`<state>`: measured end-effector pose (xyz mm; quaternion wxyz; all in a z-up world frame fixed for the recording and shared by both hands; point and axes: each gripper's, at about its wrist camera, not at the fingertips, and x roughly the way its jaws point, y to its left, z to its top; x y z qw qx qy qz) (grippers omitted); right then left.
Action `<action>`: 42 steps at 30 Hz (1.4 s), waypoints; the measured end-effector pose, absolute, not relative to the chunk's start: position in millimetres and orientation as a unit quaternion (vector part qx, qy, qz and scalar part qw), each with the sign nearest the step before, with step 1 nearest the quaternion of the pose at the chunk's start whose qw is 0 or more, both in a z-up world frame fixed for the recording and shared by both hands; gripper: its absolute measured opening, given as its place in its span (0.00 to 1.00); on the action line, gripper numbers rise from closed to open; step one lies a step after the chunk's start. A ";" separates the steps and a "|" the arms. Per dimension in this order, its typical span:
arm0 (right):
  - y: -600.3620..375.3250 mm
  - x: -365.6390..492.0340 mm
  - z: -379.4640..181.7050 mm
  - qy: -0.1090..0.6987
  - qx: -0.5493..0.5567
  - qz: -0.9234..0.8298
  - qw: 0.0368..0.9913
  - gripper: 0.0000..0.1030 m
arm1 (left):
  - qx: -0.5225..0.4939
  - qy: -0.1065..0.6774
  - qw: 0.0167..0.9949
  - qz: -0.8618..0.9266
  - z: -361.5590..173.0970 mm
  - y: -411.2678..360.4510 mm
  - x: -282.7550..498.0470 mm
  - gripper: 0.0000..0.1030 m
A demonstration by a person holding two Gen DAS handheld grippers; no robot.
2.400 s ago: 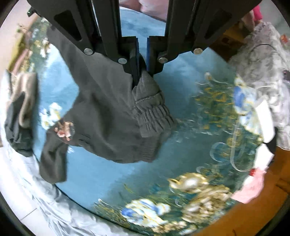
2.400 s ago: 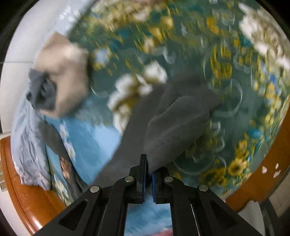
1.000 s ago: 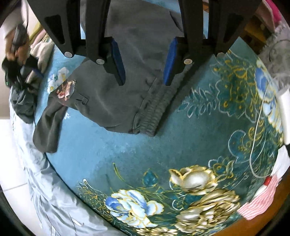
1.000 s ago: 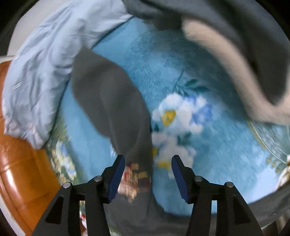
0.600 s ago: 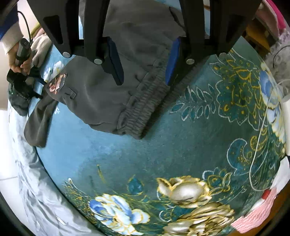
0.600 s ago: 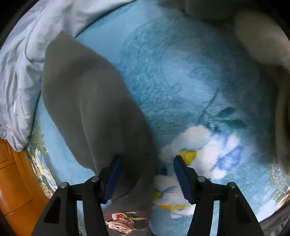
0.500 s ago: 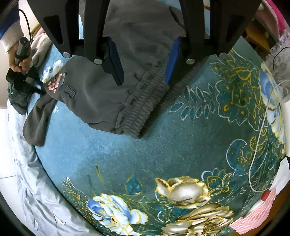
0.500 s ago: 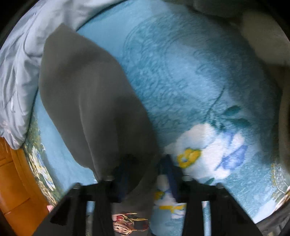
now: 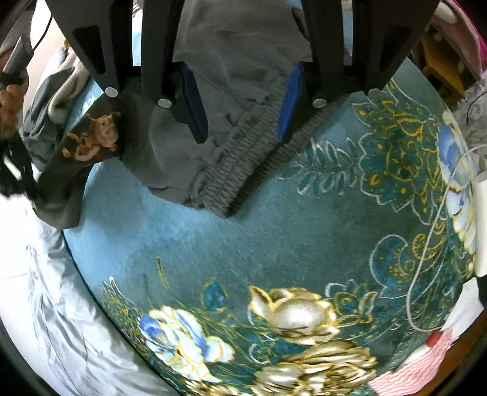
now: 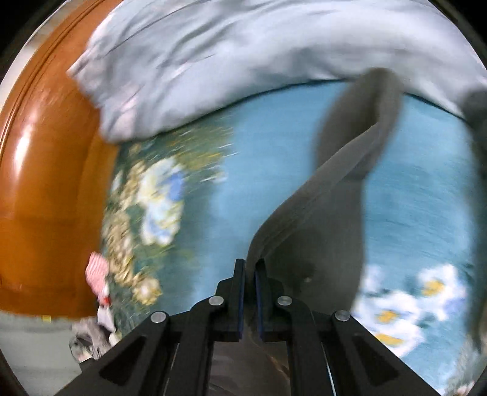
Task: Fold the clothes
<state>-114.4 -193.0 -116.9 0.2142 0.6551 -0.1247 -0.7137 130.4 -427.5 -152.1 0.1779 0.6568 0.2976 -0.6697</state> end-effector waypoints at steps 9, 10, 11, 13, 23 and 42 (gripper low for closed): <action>-302.5 -93.4 -193.1 -0.033 0.713 -0.653 0.255 0.24 | 0.653 0.310 0.188 -0.665 -157.8 -435.2 131.6 0.47; -302.6 -93.4 -192.3 -0.040 0.711 -0.649 0.266 0.45 | 0.654 0.313 0.188 -0.663 -160.8 -435.6 132.1 0.47; -299.0 -94.0 -187.5 -0.051 0.706 -0.647 0.284 0.54 | 0.656 0.315 0.188 -0.660 -163.9 -436.0 132.6 0.47; -279.6 -96.8 -169.1 -0.072 0.687 -0.650 0.317 0.56 | 0.657 0.320 0.189 -0.656 -170.1 -437.5 133.4 0.47; -68.3 -170.0 -176.0 -0.304 0.648 -0.695 0.072 0.58 | 0.641 0.352 0.207 -0.650 -177.8 -449.7 134.6 0.47; 32.2 -103.2 -59.9 -0.441 0.512 -0.736 0.052 0.09 | 0.624 0.358 0.180 -0.671 -145.1 -433.6 121.6 0.47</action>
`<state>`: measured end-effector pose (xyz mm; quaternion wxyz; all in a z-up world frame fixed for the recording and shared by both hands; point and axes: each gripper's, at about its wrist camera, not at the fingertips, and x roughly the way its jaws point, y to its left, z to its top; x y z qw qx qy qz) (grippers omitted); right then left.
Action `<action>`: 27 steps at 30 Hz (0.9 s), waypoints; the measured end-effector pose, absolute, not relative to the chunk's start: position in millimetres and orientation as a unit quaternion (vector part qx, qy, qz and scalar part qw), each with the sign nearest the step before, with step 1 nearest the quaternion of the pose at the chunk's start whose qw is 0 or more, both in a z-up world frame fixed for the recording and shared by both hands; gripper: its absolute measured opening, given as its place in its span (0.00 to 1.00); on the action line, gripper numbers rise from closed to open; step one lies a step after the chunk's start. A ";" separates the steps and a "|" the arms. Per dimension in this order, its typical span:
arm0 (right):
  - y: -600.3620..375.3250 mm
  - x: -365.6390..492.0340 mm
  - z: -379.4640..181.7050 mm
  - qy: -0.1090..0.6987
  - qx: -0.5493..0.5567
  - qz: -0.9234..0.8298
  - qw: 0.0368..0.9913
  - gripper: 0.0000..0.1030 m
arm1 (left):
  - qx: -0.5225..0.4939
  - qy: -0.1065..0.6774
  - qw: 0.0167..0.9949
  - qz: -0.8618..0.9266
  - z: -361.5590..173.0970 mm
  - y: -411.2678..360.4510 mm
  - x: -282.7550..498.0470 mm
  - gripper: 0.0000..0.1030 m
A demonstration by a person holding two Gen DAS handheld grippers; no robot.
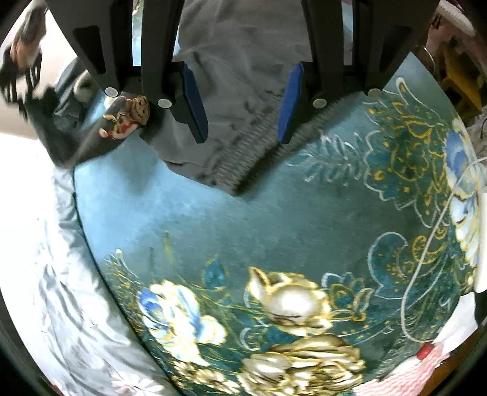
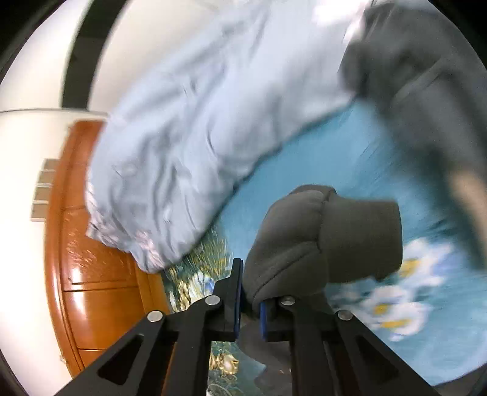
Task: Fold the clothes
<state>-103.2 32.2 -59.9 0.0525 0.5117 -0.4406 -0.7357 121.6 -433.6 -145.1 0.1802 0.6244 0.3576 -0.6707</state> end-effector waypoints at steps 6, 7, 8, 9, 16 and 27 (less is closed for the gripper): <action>149.8 18.2 16.2 -0.428 0.462 -0.772 -0.084 0.09 | 0.631 0.339 0.139 -0.683 -132.7 -406.8 117.1 0.47; 163.2 36.3 19.4 -0.427 0.462 -0.769 -0.110 0.09 | 0.633 0.335 0.134 -0.685 -131.3 -401.9 117.0 0.47; 173.9 50.4 17.6 -0.429 0.465 -0.763 -0.131 0.09 | 0.634 0.332 0.131 -0.685 -130.4 -398.4 117.4 0.47; 184.6 64.6 15.7 -0.431 0.468 -0.757 -0.152 0.09 | 0.636 0.330 0.129 -0.686 -129.4 -394.9 117.9 0.47; 245.1 96.0 -72.5 -0.468 0.523 -0.668 -0.248 0.09 | 0.652 0.297 0.127 -0.686 -120.1 -381.2 126.5 0.47; 263.7 88.2 -109.4 -0.443 0.552 -0.668 -0.231 0.09 | 0.638 0.433 0.126 -0.624 -147.6 -374.0 92.0 0.47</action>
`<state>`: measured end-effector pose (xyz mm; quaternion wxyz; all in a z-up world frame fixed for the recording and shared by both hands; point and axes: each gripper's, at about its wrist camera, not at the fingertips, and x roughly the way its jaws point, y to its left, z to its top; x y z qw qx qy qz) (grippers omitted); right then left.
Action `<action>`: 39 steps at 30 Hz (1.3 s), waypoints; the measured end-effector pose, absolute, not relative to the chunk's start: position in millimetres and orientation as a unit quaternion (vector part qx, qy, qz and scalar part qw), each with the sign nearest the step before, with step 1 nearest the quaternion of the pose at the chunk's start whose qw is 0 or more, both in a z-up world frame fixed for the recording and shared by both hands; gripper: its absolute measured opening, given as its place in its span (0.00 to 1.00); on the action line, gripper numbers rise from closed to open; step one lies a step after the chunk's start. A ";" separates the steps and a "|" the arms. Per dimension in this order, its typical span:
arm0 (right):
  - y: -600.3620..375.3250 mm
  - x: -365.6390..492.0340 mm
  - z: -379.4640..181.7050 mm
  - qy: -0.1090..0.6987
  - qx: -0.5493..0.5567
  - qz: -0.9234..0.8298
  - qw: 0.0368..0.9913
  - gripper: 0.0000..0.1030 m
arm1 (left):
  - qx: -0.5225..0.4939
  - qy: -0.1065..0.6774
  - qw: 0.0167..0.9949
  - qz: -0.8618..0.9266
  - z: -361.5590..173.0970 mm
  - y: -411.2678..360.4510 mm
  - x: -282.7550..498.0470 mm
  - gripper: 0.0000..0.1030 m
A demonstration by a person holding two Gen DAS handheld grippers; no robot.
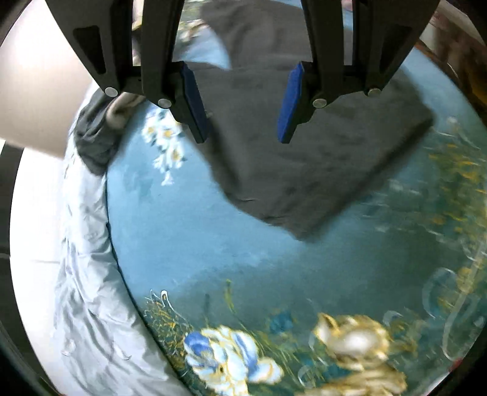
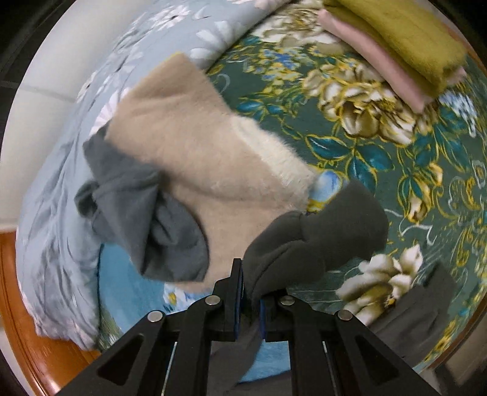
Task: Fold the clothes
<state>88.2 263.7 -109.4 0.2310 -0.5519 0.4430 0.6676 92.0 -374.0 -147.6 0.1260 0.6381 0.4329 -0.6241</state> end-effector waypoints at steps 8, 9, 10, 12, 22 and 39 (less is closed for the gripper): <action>268.1 114.9 -109.1 0.461 -0.549 0.665 0.208 0.09 | 0.658 0.495 0.224 -0.522 -221.3 -354.9 33.7 0.48; 268.5 117.7 -108.9 0.462 -0.550 0.665 0.206 0.09 | 0.667 0.484 0.233 -0.516 -226.2 -352.4 30.0 0.48; 268.9 120.3 -108.8 0.463 -0.550 0.664 0.205 0.09 | 0.681 0.468 0.240 -0.510 -231.1 -349.4 26.1 0.48; 270.5 124.9 -109.0 0.467 -0.550 0.662 0.203 0.09 | 0.708 0.425 0.260 -0.501 -237.9 -343.6 20.3 0.47; 280.9 126.3 -117.2 0.477 -0.554 0.653 0.198 0.09 | 0.729 0.329 0.282 -0.530 -226.9 -335.4 12.3 0.05; 269.6 148.3 -33.5 0.455 -0.479 0.731 0.170 0.08 | 0.637 0.379 0.088 -0.665 -118.5 -343.2 22.3 0.05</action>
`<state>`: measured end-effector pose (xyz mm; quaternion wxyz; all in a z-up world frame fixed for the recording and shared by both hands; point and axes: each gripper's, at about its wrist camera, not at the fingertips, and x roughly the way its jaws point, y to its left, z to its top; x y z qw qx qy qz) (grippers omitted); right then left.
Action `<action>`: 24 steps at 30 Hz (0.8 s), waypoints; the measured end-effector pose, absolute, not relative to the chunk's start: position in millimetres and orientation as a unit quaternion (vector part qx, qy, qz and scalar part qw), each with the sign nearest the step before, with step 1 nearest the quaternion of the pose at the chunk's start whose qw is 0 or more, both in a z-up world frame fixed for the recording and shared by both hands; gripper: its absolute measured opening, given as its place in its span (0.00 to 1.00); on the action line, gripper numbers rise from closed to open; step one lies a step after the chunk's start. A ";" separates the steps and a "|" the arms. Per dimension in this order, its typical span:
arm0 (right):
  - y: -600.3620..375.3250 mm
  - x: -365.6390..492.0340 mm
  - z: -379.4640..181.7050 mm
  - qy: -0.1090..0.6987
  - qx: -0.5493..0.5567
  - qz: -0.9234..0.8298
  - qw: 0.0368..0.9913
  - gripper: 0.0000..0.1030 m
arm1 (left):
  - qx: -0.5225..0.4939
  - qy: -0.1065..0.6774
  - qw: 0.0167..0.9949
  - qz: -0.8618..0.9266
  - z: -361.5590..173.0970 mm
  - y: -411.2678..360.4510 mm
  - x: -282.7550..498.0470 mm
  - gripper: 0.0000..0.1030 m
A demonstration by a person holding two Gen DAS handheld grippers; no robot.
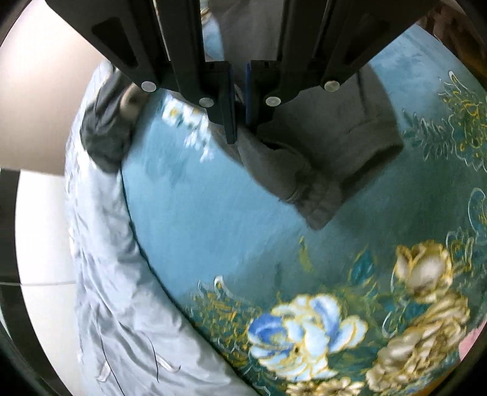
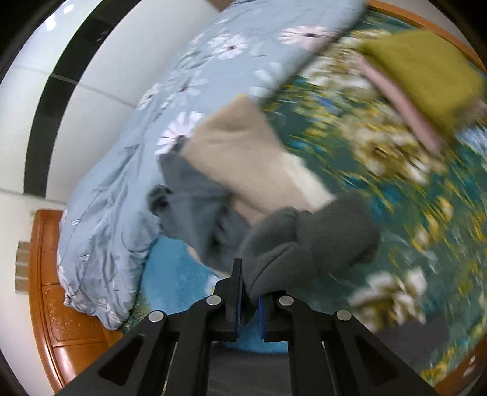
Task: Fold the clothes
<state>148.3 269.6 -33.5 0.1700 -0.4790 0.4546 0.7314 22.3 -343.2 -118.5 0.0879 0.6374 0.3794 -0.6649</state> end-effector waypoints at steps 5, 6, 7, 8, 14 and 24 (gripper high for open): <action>260.7 233.9 -58.7 0.453 -0.525 0.686 0.220 0.08 | 0.659 0.365 0.085 -0.652 -133.2 -352.9 75.5 0.05; 257.9 249.8 -68.7 0.457 -0.534 0.673 0.230 0.08 | 0.666 0.359 0.092 -0.647 -138.0 -354.9 86.2 0.05; 254.4 262.8 -80.0 0.463 -0.542 0.659 0.239 0.08 | 0.671 0.356 0.101 -0.643 -143.7 -357.9 94.8 0.05; 250.9 275.8 -91.2 0.470 -0.550 0.645 0.247 0.08 | 0.673 0.355 0.109 -0.640 -147.6 -359.8 99.6 0.05; 231.7 321.3 -136.8 0.468 -0.582 0.606 0.274 0.08 | 0.681 0.346 0.141 -0.629 -163.4 -367.3 121.6 0.05; 241.1 361.8 -177.7 0.525 -0.545 0.584 0.293 0.27 | 0.728 0.267 0.181 -0.605 -183.4 -347.5 118.0 0.11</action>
